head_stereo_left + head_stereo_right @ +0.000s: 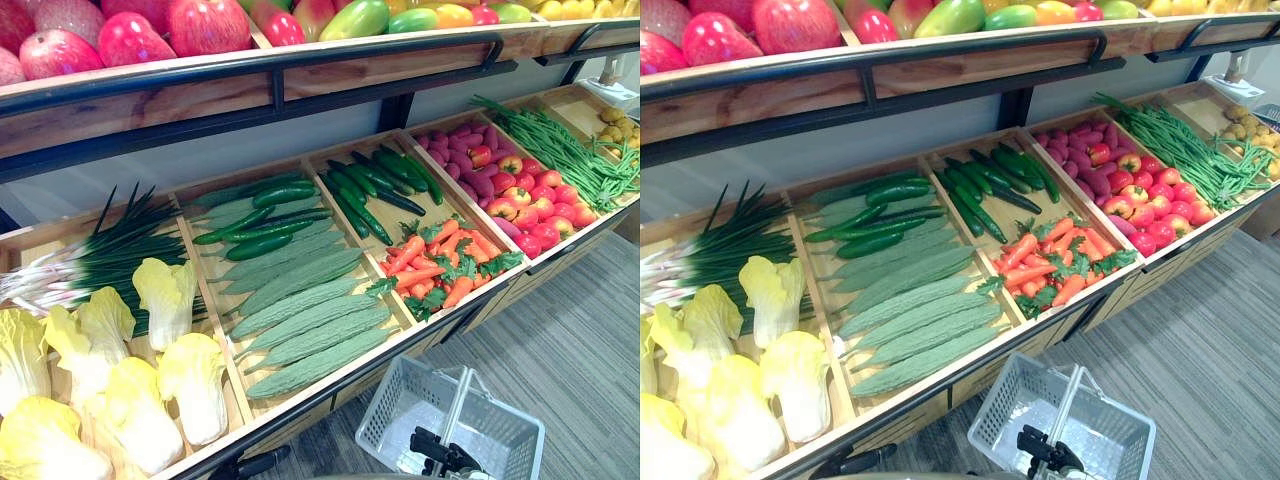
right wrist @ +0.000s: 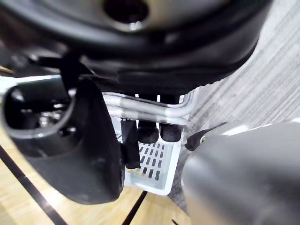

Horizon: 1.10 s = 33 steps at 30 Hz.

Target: Pick vegetable in the basket

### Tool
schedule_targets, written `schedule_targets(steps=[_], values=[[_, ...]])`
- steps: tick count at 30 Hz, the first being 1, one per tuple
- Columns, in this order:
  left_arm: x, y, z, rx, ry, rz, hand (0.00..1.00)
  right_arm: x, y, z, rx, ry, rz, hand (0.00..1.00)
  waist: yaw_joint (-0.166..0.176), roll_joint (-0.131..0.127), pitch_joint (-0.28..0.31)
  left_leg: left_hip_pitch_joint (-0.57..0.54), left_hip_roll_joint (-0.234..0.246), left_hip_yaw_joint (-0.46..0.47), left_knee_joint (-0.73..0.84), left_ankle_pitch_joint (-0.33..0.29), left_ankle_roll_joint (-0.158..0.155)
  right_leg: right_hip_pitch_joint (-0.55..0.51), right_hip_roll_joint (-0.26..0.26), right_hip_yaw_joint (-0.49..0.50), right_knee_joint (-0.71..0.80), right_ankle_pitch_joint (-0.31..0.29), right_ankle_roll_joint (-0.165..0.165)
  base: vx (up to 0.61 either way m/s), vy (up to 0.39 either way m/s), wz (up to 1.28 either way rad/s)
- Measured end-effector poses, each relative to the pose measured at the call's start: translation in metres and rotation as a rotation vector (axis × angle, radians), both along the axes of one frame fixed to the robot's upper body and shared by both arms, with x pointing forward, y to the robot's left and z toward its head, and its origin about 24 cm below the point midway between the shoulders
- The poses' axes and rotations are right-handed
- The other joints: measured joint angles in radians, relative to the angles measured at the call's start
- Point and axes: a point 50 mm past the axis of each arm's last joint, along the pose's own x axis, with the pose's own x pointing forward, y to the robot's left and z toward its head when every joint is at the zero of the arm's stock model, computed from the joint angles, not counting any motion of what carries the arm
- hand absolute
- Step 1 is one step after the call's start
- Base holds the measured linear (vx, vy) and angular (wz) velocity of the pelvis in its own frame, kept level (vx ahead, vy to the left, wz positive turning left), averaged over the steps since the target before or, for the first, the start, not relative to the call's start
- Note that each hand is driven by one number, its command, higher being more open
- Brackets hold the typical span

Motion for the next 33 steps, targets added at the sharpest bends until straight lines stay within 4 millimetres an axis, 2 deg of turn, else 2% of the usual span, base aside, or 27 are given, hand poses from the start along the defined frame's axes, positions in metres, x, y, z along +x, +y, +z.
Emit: schedule_targets(steps=[3, 7, 11, 14, 17, 20, 25, 27, 28, 33], values=[[-0.002, -0.001, 0.000, -0.009, -0.002, 0.037, 1.00, -0.001, -0.002, 0.000, -0.006, 0.010, 0.032, 0.00, 0.004, 0.006, -0.001, 0.002, -0.007, 0.005, -0.009, 0.002, 0.003, 0.017, -0.006, -0.003, -0.039, 0.017, 0.005, 0.00, 0.046, 0.01], [-0.003, 0.000, -0.001, -0.016, -0.009, 0.071, 1.00, -0.010, -0.004, -0.002, -0.013, 0.031, 0.036, 0.00, 0.012, 0.003, -0.001, -0.003, -0.027, -0.038, -0.031, 0.013, 0.020, 0.047, -0.031, -0.040, -0.079, 0.030, 0.016, -0.03, 0.064, 0.31], [-0.003, 0.000, 0.000, -0.007, -0.009, 0.051, 1.00, -0.012, -0.004, -0.002, -0.024, 0.035, 0.089, 0.00, 0.012, -0.002, -0.005, -0.024, -0.044, -0.150, -0.035, 0.029, 0.044, 0.055, -0.058, -0.095, -0.036, 0.014, 0.036, -0.03, 0.017, 0.70], [-0.005, 0.004, 0.000, 0.002, -0.001, 0.084, 1.00, -0.014, 0.000, -0.003, -0.031, 0.047, 0.156, 0.00, 0.013, -0.019, -0.017, -0.053, -0.067, -0.223, -0.046, 0.053, 0.054, 0.048, -0.084, -0.129, -0.025, -0.016, 0.035, -0.04, 0.000, 0.73], [-0.006, 0.004, 0.000, -0.006, 0.005, 0.111, 1.00, -0.011, 0.000, -0.002, -0.060, 0.054, 0.252, 0.00, 0.018, -0.019, -0.025, -0.088, -0.081, -0.272, -0.056, 0.078, 0.058, 0.032, -0.094, -0.160, -0.021, -0.030, 0.032, -0.07, -0.031, 0.56], [-0.007, 0.004, 0.000, -0.009, 0.008, 0.117, 1.00, -0.010, -0.001, -0.002, -0.067, 0.064, 0.267, 0.00, 0.018, -0.014, -0.028, -0.110, -0.081, -0.313, -0.061, 0.101, 0.055, 0.026, -0.098, -0.204, -0.018, -0.043, 0.025, -0.06, -0.045, 0.43], [-0.011, 0.002, -0.002, -0.029, 0.035, 0.116, 1.00, -0.018, -0.002, -0.004, -0.067, 0.118, 0.246, 0.00, 0.013, -0.013, -0.054, -0.143, -0.086, -0.276, -0.062, 0.138, 0.055, 0.015, -0.101, -0.239, 0.006, -0.073, 0.034, -0.05, -0.046, 0.35], [-0.010, 0.002, -0.002, -0.029, 0.048, 0.094, 1.00, -0.016, -0.001, -0.004, -0.068, 0.141, 0.248, 0.00, 0.012, -0.016, -0.053, -0.145, -0.082, -0.251, -0.063, 0.155, 0.053, 0.017, -0.097, -0.234, 0.024, -0.066, 0.025, -0.02, -0.039, 0.19], [-0.004, 0.006, -0.001, -0.017, 0.047, 0.105, 1.00, -0.010, 0.001, -0.004, -0.026, 0.143, 0.158, 0.00, 0.006, -0.023, -0.026, -0.156, -0.086, -0.195, -0.064, 0.171, 0.055, 0.035, -0.092, -0.159, -0.044, -0.022, 0.034, -0.01, -0.006, 0.07], [-0.004, 0.006, -0.001, -0.017, 0.047, 0.106, 1.00, -0.011, 0.000, -0.004, -0.027, 0.145, 0.157, 0.00, 0.006, -0.023, -0.026, -0.156, -0.084, -0.192, -0.064, 0.171, 0.055, 0.035, -0.090, -0.158, -0.044, -0.021, 0.032, 0.00, 0.000, 0.00]])
